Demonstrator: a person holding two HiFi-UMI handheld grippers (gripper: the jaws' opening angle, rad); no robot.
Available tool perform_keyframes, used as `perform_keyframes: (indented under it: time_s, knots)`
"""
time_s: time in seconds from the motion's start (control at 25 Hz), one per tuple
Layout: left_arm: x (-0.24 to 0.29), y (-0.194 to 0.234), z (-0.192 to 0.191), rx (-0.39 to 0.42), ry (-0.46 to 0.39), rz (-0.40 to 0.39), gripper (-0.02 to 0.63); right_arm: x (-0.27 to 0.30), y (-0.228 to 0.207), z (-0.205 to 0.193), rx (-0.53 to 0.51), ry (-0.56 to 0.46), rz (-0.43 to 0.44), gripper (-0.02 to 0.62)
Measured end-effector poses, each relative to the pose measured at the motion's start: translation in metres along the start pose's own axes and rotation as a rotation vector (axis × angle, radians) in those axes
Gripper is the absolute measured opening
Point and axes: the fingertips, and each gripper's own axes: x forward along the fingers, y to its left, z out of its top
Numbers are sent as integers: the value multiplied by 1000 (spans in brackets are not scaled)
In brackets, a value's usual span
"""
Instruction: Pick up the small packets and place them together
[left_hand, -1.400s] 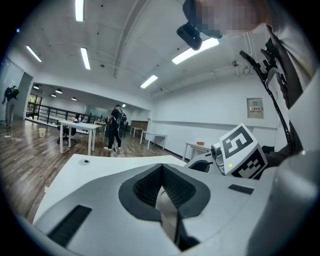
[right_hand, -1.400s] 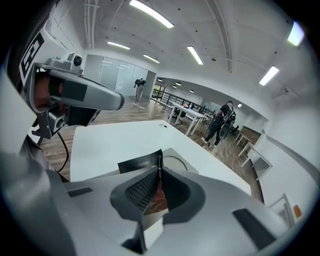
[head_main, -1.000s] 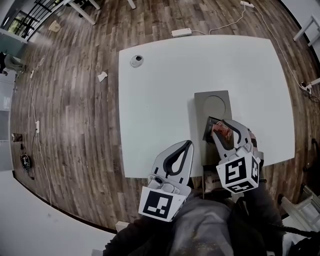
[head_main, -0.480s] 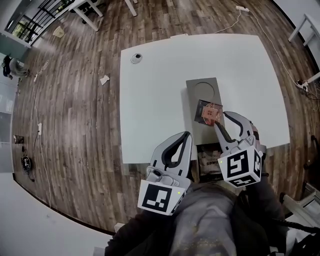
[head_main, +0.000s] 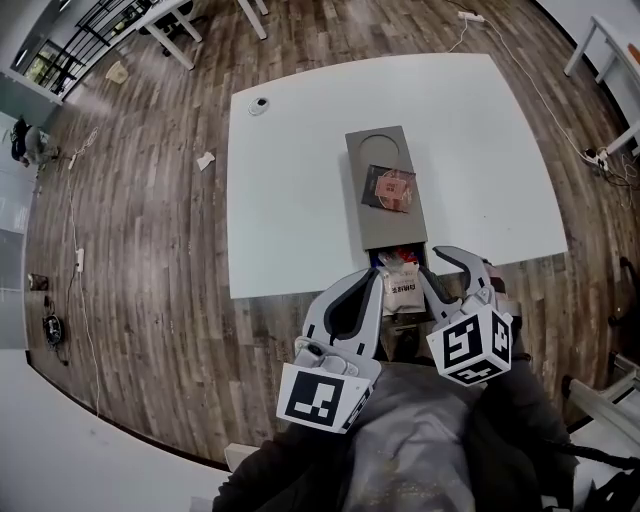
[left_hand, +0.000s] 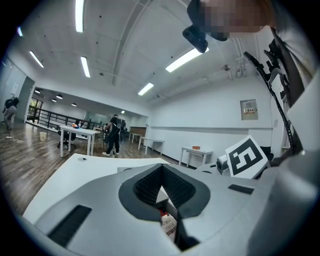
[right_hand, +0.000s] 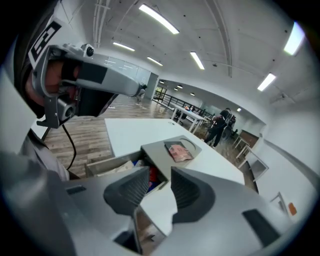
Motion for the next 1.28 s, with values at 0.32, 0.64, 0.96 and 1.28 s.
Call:
perform_keyframes:
  time_s: [0.32, 0.64, 0.96, 1.28]
  knots:
    - [-27, 11, -11, -17, 16, 65, 3, 18, 51, -11, -133, 55, 92, 137]
    - [-24, 48, -21, -63, 67, 95, 3, 57, 62, -14, -305, 169, 125, 137]
    - [-4, 80, -31, -102, 95, 80, 3, 84, 53, -17, -335, 257, 123, 49]
    - [3, 78, -29, -94, 93, 63, 3, 78, 54, -10, -319, 225, 132, 7]
